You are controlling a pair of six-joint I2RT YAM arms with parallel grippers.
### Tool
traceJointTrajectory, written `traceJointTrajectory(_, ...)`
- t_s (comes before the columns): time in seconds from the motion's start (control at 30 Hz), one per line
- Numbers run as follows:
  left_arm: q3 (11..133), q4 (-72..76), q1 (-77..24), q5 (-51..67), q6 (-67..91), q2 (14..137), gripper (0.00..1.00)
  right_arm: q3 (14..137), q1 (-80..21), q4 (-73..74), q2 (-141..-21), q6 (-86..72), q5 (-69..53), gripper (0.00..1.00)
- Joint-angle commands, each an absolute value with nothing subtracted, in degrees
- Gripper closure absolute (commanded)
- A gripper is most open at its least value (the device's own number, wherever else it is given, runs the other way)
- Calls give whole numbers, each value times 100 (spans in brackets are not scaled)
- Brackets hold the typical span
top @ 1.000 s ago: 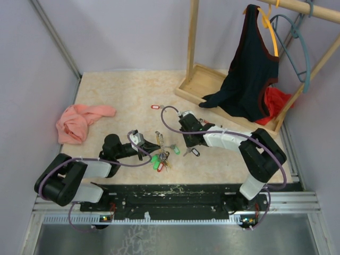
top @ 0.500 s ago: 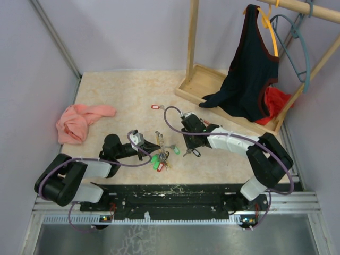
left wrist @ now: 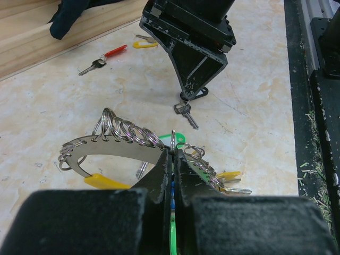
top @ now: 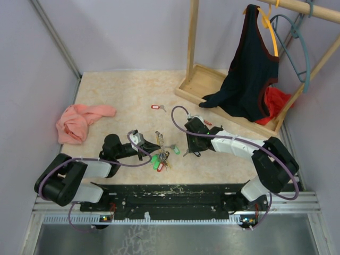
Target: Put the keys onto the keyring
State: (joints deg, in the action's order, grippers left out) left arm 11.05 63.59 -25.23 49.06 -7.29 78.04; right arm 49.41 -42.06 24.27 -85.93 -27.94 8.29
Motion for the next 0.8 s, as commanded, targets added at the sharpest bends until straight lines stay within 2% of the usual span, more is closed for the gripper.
traceJointTrajectory(0.0,1082,6547,-2485,4989,-676,7704,100,4851,-4157,2062,-8639,-3507,942,66)
traceJointTrajectory(0.43,1116,6557,-2482,5015,-658,7785,100,4909,-4155,1855,-9138,-3449,1285,76)
traceJointTrajectory(0.77,1134,6528,-2480,5041,-662,7809,100,5235,-4148,1937,-8998,-2411,1216,75)
